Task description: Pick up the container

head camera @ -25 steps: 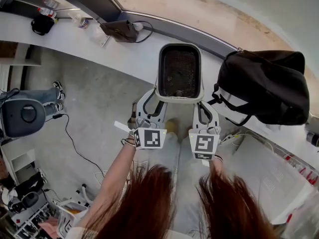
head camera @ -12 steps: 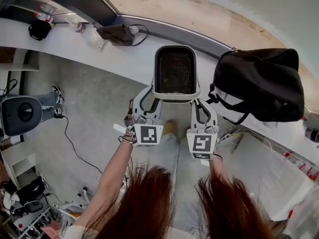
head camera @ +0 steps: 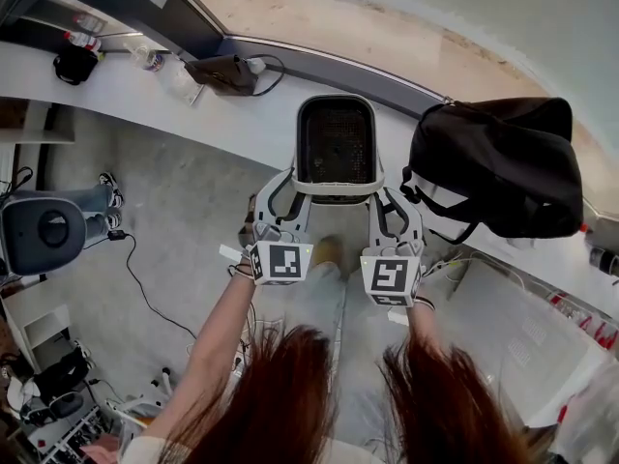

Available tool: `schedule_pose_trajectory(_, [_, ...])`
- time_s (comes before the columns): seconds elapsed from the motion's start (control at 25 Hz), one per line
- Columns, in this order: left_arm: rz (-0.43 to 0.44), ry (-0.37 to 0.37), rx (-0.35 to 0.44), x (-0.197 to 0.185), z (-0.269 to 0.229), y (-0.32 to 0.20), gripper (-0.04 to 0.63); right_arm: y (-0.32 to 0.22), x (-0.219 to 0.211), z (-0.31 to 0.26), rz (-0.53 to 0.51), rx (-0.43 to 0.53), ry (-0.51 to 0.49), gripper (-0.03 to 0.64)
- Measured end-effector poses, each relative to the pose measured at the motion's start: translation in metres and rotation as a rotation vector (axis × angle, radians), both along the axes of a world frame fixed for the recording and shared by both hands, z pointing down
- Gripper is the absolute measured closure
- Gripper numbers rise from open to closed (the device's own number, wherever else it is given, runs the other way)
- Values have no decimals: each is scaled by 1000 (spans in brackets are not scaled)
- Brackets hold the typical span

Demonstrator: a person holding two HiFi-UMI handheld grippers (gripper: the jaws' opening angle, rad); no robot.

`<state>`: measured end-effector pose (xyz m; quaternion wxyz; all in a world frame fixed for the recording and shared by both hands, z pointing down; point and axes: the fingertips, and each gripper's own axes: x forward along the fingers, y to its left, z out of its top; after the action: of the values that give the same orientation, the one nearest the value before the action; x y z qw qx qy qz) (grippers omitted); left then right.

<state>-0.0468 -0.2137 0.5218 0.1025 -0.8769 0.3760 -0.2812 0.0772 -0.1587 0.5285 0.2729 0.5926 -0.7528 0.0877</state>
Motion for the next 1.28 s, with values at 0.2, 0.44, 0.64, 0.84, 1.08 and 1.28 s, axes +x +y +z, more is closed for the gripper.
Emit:
schedule_pose_trajectory(0.2, [4, 0, 5, 0, -1, -5, 457, -8, 1, 1, -14, 4, 33, 508])
schedule_pose_trajectory(0.44, [0, 1, 16, 1, -4, -16, 474, -26, 4, 0, -35, 16, 73, 495])
schedule_pose_trajectory(0.64, [-8, 4, 17, 2, -6, -22, 483, -40, 6, -5, -37, 38, 86, 494])
schedule_pose_trajectory(0.84, [-25, 9, 13, 3, -8, -29, 486, -53, 5, -10, -45, 65, 103, 494])
schedule_pose_trajectory(1.08, [-49, 15, 9, 7, -11, -38, 489, -63, 9, -12, -30, 80, 107, 505])
schedule_pose_trajectory(1.28, [-72, 29, 11, 9, -14, -43, 492, -68, 12, -14, -27, 88, 100, 511])
